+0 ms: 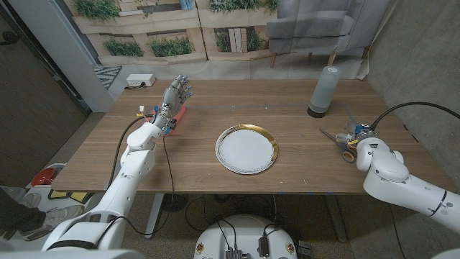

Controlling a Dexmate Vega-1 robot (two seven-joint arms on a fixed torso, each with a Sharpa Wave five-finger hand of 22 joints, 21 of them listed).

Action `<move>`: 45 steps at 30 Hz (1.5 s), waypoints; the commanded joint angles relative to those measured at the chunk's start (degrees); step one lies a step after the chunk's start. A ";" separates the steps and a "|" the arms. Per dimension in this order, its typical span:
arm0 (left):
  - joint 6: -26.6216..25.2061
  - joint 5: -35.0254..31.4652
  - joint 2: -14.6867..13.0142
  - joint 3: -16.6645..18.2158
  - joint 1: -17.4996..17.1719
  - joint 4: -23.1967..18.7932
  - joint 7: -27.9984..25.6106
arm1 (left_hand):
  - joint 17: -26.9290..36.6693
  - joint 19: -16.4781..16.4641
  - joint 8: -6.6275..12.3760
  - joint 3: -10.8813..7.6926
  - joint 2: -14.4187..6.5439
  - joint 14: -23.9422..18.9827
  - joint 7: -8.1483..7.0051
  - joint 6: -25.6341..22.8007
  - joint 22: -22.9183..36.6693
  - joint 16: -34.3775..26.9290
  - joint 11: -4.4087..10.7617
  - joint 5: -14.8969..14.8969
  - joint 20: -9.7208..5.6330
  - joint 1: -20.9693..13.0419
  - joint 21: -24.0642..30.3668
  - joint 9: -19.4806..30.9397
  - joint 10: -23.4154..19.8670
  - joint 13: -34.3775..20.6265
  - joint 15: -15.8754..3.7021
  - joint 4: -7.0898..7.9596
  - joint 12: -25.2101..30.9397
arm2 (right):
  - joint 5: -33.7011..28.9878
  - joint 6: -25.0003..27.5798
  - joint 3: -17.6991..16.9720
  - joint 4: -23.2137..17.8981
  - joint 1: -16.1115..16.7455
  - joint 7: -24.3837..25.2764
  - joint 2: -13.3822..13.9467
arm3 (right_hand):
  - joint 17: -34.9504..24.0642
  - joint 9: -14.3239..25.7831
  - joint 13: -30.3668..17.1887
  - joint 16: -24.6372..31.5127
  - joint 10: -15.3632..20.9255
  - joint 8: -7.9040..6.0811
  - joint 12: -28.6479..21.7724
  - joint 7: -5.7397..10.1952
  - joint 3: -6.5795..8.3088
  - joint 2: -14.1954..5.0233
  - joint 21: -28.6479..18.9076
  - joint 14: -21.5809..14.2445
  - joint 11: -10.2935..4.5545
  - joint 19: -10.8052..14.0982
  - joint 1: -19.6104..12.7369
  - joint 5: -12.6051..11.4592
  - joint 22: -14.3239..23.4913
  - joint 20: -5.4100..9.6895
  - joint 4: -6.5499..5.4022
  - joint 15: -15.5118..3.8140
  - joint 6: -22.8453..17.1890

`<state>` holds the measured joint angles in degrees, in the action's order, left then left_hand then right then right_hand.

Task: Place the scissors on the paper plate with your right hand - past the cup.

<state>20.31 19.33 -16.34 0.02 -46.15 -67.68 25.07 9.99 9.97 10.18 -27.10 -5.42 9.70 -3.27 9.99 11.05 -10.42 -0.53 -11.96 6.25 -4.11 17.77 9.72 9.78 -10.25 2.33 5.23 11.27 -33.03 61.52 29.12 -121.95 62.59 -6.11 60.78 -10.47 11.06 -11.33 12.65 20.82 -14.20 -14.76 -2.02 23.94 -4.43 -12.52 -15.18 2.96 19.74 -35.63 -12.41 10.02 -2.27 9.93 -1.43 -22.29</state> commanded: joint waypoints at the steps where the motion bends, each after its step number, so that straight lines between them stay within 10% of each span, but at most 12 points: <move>1: -0.06 0.24 -0.16 0.26 0.07 0.22 0.14 | 0.25 4.47 0.21 0.03 -0.34 7.82 -0.26 0.46 0.30 -0.18 0.44 -0.16 0.49 0.30 -0.11 0.19 5.59 -0.18 0.35 0.06 0.22 | -9.42 3.33 5.25 1.55 -1.97 -0.37 -2.15 | -0.35 0.34 -0.26 0.77 3.08 -0.86 -1.05 0.07 -0.87 1.71 -0.60 -3.41 0.42 1.78 -2.10 -0.96 0.23 -0.22 0.09 -0.51 -2.89; 19: -0.02 0.34 -0.17 0.17 0.97 1.53 0.52 | 0.25 4.36 0.20 0.15 -0.26 7.84 -0.35 0.45 0.32 -0.16 -0.04 -0.18 0.47 0.39 -0.37 0.19 5.73 -0.18 0.37 0.13 0.14 | -23.13 2.83 6.59 5.53 -2.25 -7.11 -6.82 | -2.18 0.57 -1.10 2.95 9.26 -2.22 -3.48 1.31 -4.71 5.78 -0.80 -9.96 -0.21 4.47 -3.61 -3.26 0.44 -0.02 -0.92 -2.46 -9.68; 45: 0.71 0.44 -0.16 0.04 2.50 4.09 1.11 | 0.25 4.25 0.23 0.31 -0.20 7.80 -0.34 0.34 0.36 -0.19 0.24 -0.24 0.54 0.51 -0.83 0.19 5.65 -0.18 0.40 0.26 0.18 | -39.40 -6.58 -1.22 10.59 1.78 -15.73 -16.12 | -4.93 0.74 -2.61 6.07 15.03 -2.99 -7.07 2.31 -7.02 5.34 -0.84 -15.65 -1.18 6.33 -9.64 -5.69 0.57 0.48 -1.00 -4.53 -16.54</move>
<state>20.66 19.65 -16.52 0.16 -44.24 -64.47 25.88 9.99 9.66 10.18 -26.94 -5.58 9.70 -3.27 9.99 11.35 -10.42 -0.53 -11.96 6.55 -3.95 17.31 9.72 9.78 -10.25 2.33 5.40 11.27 -65.55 58.72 31.22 -113.07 62.37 -18.69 48.45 -15.06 11.61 -13.74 18.30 35.10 -16.98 -21.40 0.24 17.35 0.73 -13.15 -30.15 1.93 25.34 -44.52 -17.73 10.27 -1.75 8.93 -2.78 -38.17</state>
